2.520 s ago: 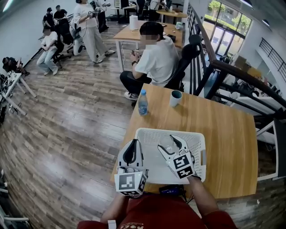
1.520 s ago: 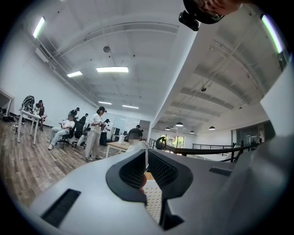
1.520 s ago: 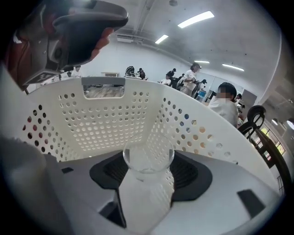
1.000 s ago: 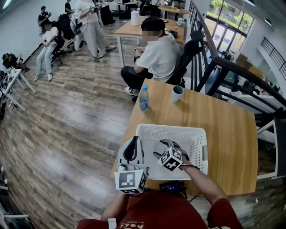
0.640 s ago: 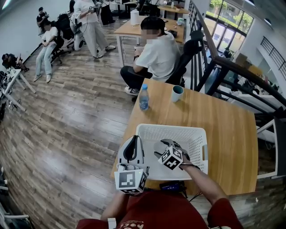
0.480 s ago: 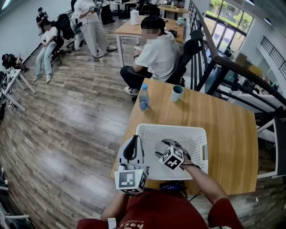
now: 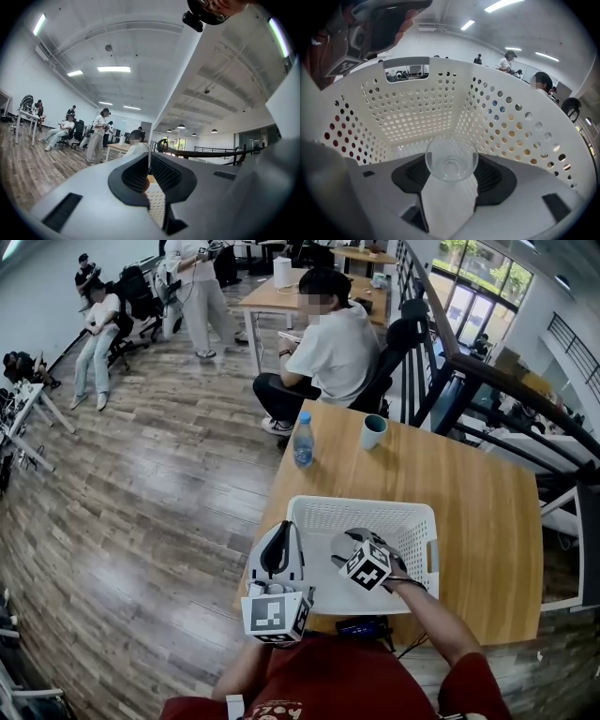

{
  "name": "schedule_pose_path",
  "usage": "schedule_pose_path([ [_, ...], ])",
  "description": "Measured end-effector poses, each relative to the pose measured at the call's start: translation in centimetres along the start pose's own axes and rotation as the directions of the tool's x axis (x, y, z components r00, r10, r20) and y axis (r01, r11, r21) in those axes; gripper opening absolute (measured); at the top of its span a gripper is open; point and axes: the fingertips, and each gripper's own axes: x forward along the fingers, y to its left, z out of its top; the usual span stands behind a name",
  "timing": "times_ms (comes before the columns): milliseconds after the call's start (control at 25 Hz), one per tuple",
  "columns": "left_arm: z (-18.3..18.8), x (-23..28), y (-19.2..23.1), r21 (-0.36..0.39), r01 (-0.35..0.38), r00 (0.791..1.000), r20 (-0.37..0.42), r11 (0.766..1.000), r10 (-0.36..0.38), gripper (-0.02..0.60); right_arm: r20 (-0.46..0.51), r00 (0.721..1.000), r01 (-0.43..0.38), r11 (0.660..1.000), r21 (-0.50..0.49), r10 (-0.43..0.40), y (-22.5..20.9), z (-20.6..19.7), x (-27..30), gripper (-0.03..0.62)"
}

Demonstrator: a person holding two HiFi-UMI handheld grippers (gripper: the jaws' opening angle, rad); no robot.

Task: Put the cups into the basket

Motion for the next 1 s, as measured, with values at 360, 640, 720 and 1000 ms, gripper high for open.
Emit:
schedule_pose_path([
  [360,-0.08,-0.35,-0.14,-0.002,0.004,1.000,-0.008,1.000,-0.004,0.023,-0.038,0.999,-0.020,1.000,-0.017,0.020,0.12,-0.66,-0.41,0.285],
  [640,-0.05,-0.23,-0.24,-0.002,0.005,1.000,-0.006,1.000,-0.005,0.023,-0.015,1.000,0.002,1.000,0.001,-0.002,-0.26,-0.48,-0.36,0.287],
  [720,-0.08,-0.23,-0.15,-0.003,0.003,1.000,-0.006,1.000,-0.003,0.023,-0.014,1.000,0.007,1.000,-0.006,-0.007,-0.28,-0.50,-0.30,0.287],
  [1000,-0.19,-0.13,-0.16,-0.002,0.001,1.000,-0.005,1.000,-0.001,0.023,0.002,1.000,0.015,1.000,0.010,-0.015,-0.73,-0.51,0.00,0.287],
])
